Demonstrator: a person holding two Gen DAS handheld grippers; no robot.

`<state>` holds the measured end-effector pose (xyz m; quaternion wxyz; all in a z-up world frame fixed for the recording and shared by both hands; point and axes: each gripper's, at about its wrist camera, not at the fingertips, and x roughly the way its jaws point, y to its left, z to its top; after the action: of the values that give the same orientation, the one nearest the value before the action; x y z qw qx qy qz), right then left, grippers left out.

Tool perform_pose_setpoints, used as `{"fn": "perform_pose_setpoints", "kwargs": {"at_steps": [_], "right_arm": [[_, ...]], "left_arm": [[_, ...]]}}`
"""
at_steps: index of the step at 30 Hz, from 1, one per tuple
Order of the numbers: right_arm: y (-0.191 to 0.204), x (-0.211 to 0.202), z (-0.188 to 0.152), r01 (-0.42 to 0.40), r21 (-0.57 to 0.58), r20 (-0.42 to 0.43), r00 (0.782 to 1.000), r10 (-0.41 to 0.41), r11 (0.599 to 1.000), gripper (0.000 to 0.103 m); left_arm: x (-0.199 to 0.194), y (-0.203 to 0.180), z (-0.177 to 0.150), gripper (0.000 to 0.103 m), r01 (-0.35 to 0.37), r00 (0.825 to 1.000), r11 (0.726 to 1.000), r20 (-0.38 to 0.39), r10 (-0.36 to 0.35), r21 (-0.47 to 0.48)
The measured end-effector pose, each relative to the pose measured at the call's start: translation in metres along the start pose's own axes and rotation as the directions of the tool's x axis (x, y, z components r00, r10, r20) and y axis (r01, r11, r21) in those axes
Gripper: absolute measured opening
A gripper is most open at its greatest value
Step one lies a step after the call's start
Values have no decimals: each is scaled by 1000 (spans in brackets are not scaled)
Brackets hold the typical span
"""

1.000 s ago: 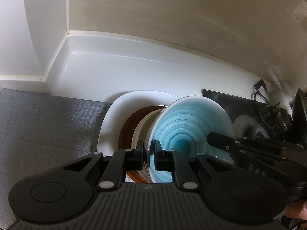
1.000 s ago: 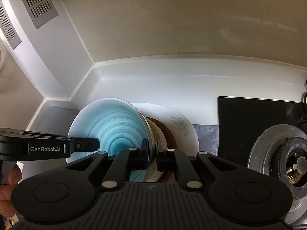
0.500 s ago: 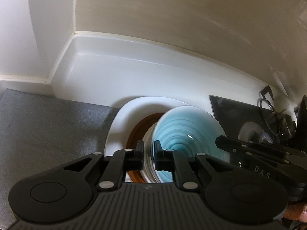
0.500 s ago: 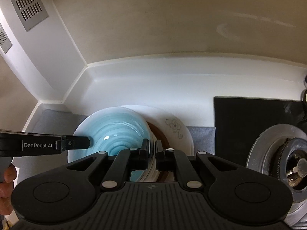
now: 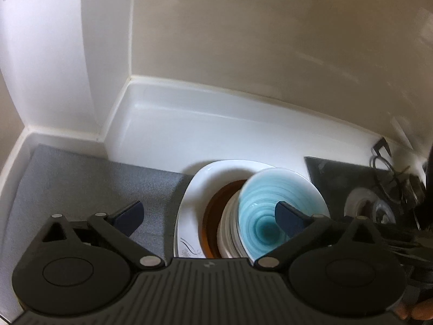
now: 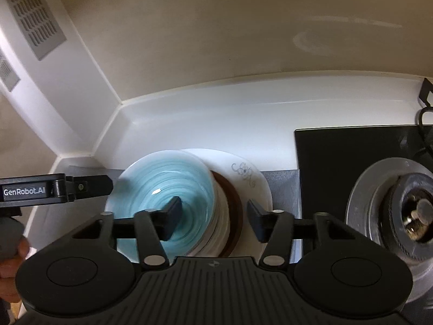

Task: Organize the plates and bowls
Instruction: 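Open both tools to release the blue swirl bowl, then withdraw both tools back from the stacked dishes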

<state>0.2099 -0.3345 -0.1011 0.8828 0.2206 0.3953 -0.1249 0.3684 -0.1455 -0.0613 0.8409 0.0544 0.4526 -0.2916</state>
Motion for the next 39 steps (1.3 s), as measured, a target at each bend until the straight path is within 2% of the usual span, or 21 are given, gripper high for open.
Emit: {"fn": "perform_pose_setpoints", "kwargs": {"at_steps": [4, 9, 17, 22, 26, 32, 39], "right_arm": [[7, -25, -18, 13, -36, 48, 999, -11, 999, 74], [19, -56, -48, 38, -90, 93, 995, -29, 995, 82], [39, -80, -84, 49, -119, 119, 992, -35, 992, 84], [54, -97, -105, 54, -147, 148, 988, -32, 988, 86], [64, -109, -121, 59, -164, 153, 988, -34, 985, 87], [79, -117, -146, 42, -176, 118, 993, -21, 984, 87], [96, -128, -162, 29, -234, 118, 993, -1, 972, 87]], "left_arm": [[-11, -6, -14, 103, -32, 999, 999, 21, 32, 43], [-32, -9, -36, 103, -75, 996, 995, 50, 72, 64], [-71, -12, -82, 103, -105, 993, 987, 60, 98, 123], [-92, -14, -114, 103, -148, 989, 976, 55, 140, 159], [-108, -9, -136, 103, -156, 988, 976, 43, 151, 152], [-128, -1, -165, 103, -166, 986, 977, 27, 164, 132], [-142, 8, -193, 103, -176, 984, 979, 1, 177, 99]]}}
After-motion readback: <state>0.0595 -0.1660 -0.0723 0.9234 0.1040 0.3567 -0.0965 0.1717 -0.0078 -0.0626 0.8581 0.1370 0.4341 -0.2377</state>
